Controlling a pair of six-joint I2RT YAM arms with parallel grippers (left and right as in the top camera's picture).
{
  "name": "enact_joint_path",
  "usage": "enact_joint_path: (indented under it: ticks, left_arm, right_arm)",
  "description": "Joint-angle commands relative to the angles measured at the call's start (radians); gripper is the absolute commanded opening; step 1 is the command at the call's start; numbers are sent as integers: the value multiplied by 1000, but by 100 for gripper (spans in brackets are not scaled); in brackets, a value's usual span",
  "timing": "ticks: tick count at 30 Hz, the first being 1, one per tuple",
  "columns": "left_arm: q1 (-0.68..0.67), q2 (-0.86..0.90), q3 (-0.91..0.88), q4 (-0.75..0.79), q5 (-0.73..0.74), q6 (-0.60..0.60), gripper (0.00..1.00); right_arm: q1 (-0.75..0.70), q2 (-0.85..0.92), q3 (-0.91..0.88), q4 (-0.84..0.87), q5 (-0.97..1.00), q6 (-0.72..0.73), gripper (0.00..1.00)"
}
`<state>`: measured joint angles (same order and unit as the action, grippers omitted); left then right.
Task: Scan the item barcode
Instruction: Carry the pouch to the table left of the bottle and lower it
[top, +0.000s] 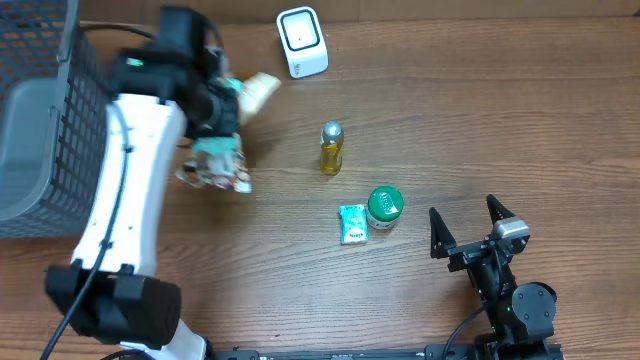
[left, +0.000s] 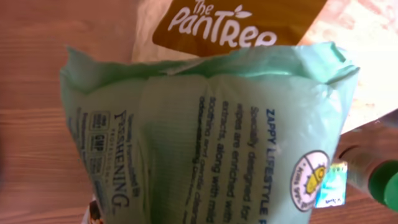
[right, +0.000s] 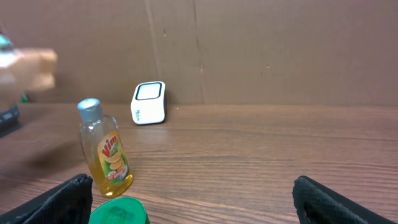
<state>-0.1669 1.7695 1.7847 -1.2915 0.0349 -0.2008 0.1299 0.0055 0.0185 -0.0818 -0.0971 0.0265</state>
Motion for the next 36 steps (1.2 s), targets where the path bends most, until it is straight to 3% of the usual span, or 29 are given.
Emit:
enact_joint_path:
  ticks: [1,10,21,27,32,34,36]
  left_arm:
    - [-52,-2,-138,68,-25,-120,13]
    - [-137,-2,-482,311,-142,-438,7]
    - [-238,-2,-624,497,-151,-423,14]
    - [-253,-2,-624,495,-150,-371,33]
    - [-253,-2,-625,474,-150,-354,38]
    - [-253,-2,-625,464,-150,-352,44]
    - [-253,-2,-625,454,-150,-352,56]
  right_arm:
    - [-1,-3,-11,5,6,-2,100]
    - [-1,-3,-11,5,6,-2,100]
    - [-1,-3,-11,5,6,-2,100]
    - [-1,-3,-11,5,6,-2,100]
    - [-1,-3,-11,5,6,-2,100]
    - [-1,-3,-11,5,6,-2,100]
    - [-1,-3,-11,5,6,-2,100]
